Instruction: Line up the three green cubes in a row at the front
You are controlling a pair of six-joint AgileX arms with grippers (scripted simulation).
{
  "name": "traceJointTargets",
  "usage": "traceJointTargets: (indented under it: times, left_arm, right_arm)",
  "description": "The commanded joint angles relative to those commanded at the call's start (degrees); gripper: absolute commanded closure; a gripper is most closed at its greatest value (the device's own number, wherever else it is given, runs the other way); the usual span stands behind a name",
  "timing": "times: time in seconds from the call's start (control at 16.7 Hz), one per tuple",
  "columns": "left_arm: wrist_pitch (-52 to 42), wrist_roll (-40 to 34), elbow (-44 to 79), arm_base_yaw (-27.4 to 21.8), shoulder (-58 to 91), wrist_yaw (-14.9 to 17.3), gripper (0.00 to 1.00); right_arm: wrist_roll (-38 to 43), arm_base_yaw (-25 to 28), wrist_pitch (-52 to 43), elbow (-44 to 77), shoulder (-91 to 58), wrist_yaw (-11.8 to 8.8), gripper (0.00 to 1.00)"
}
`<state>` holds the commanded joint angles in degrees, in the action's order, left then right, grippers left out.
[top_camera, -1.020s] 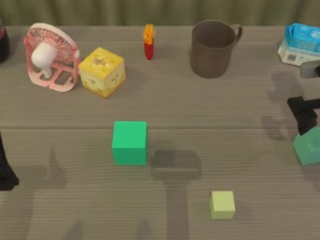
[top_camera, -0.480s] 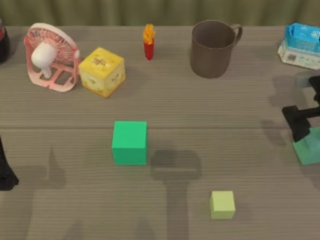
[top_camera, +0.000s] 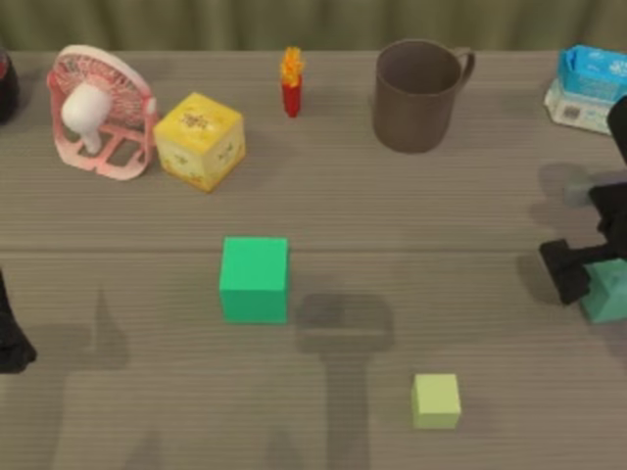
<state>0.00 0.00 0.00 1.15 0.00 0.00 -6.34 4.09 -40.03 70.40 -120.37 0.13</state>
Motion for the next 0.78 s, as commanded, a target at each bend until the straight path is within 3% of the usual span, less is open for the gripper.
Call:
traceJointTargets:
  times: [0.12,0.78]
  left_arm:
    - [0.0,0.0,0.0,0.0,0.0,0.0,0.0]
    - [0.0,0.0,0.0,0.0,0.0,0.0,0.0]
  right_arm:
    - [0.0,0.0,0.0,0.0,0.0,0.0,0.0]
    - [0.0,0.0,0.0,0.0,0.0,0.0,0.83]
